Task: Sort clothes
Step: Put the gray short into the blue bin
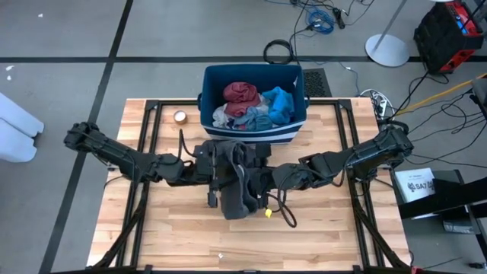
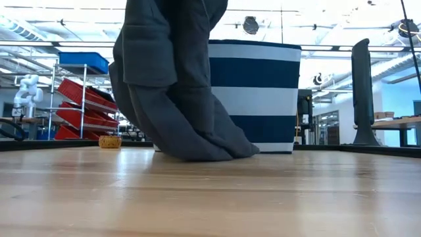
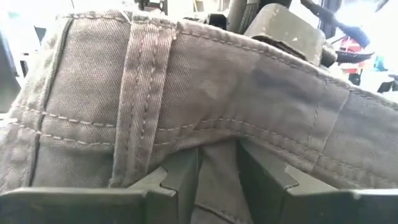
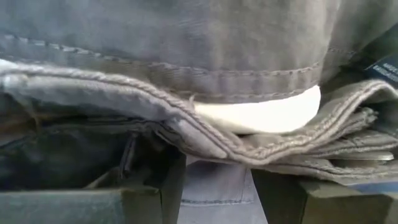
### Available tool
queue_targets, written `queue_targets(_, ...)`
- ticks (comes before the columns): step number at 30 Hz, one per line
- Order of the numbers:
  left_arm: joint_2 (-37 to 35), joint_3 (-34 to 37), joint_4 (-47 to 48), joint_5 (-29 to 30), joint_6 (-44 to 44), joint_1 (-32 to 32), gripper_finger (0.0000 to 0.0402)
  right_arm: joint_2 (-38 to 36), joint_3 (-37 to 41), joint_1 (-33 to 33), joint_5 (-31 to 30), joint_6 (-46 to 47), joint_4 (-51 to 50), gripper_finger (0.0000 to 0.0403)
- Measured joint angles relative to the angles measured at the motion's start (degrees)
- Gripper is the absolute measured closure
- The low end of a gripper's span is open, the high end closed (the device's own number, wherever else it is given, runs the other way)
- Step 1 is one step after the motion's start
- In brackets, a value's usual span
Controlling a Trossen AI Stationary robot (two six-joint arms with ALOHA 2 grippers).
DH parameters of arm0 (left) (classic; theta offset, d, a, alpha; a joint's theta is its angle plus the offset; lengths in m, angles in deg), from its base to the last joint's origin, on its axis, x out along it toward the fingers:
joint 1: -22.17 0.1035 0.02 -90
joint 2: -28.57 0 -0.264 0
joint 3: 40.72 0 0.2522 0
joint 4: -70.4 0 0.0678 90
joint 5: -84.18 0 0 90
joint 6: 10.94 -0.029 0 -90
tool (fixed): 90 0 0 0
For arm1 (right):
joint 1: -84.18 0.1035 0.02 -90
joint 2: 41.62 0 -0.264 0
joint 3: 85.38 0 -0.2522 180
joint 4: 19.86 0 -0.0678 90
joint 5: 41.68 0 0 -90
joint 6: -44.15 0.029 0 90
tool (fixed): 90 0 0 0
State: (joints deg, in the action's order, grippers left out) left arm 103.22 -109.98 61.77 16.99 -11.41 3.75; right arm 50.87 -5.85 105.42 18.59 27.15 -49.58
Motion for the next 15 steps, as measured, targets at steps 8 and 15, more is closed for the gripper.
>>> queue_targets(8,0.1,0.1,2.1,2.5,0.4,0.1,0.0279,0.0,0.0,3.4,-7.1,-2.7,-1.1,0.0238)
queue_targets(15,0.0,0.4,4.7,6.2,0.3,0.3,0.0278,-0.1,-0.2,6.2,-9.5,-4.8,0.4,0.0238)
